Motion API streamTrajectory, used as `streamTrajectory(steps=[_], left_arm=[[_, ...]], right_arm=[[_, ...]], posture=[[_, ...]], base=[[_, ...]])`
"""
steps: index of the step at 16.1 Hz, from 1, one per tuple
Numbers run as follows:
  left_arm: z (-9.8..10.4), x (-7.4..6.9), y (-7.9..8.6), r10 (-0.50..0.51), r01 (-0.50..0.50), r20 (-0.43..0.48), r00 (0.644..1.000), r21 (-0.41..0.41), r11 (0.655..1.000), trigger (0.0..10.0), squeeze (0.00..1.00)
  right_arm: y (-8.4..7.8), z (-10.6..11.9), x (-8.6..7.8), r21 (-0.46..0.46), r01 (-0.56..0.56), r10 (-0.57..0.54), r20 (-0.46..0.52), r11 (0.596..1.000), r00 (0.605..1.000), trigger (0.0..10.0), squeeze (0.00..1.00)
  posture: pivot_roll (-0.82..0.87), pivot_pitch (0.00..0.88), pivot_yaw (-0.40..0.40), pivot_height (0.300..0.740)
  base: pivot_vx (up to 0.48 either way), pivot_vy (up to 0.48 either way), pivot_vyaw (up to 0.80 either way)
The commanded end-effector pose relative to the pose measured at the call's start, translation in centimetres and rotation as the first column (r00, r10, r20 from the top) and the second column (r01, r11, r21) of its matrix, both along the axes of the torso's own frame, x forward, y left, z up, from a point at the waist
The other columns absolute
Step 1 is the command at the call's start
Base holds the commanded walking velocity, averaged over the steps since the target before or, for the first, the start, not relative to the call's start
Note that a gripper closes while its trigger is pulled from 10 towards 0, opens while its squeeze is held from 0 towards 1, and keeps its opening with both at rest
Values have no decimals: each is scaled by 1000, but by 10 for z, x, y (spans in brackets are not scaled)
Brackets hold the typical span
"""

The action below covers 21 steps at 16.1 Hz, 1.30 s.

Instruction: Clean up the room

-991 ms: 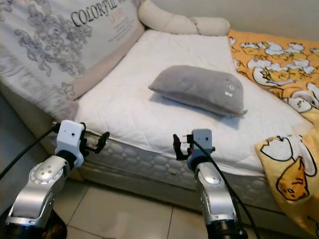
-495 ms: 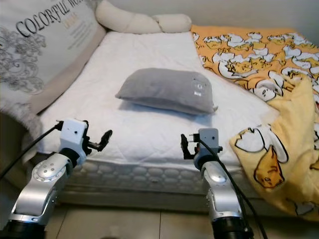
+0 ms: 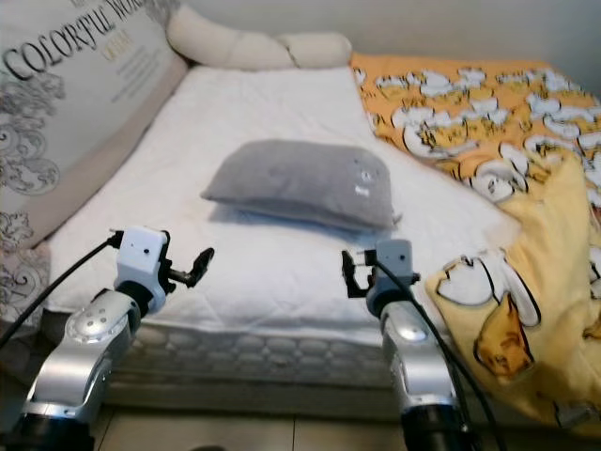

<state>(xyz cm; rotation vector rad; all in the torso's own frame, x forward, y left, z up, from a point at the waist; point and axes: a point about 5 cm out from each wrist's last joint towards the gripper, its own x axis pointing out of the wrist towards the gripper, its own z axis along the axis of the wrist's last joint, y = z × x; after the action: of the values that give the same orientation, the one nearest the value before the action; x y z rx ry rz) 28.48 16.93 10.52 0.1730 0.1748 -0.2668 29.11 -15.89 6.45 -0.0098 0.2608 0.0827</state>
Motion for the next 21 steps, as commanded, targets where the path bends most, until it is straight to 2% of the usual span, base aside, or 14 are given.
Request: streamTrajectory(steps=[1, 3, 8, 12, 15, 21], left_arm=[[0, 1, 8, 31, -31, -4, 1000, 4, 1000, 10000, 0], [2, 6, 8, 32, -32, 4, 999, 3, 999, 10000, 0], [6, 14, 4, 33, -32, 25, 999, -11, 999, 10000, 0], [7, 14, 6, 35, -34, 31, 999, -7, 999, 10000, 0], [8, 15, 8, 37, -37, 33, 999, -6, 999, 10000, 0], [8, 17, 9, 43, -43, 33, 999, -10, 999, 10000, 0]], right_arm=[[12, 5, 4, 16, -43, 42, 25, 999, 999, 10000, 0], [7, 10, 10, 17, -21, 21, 41, 1000, 999, 10000, 0], [12, 23, 19, 23, -23, 21, 89, 999, 996, 10000, 0], [3, 16, 16, 61, 20, -23, 57, 998, 998, 10000, 0], [6, 16, 15, 41, -21, 19, 56, 999, 998, 10000, 0], [3, 16, 17, 56, -9, 5, 57, 998, 998, 10000, 0]], posture=[[91, 0, 10, 740], [90, 0, 9, 740], [75, 0, -6, 740], [99, 0, -16, 740], [91, 0, -6, 740], [100, 0, -12, 740]], base=[[315, 0, 0], [317, 0, 0], [309, 0, 0], [301, 0, 0], [294, 0, 0], [293, 0, 0]])
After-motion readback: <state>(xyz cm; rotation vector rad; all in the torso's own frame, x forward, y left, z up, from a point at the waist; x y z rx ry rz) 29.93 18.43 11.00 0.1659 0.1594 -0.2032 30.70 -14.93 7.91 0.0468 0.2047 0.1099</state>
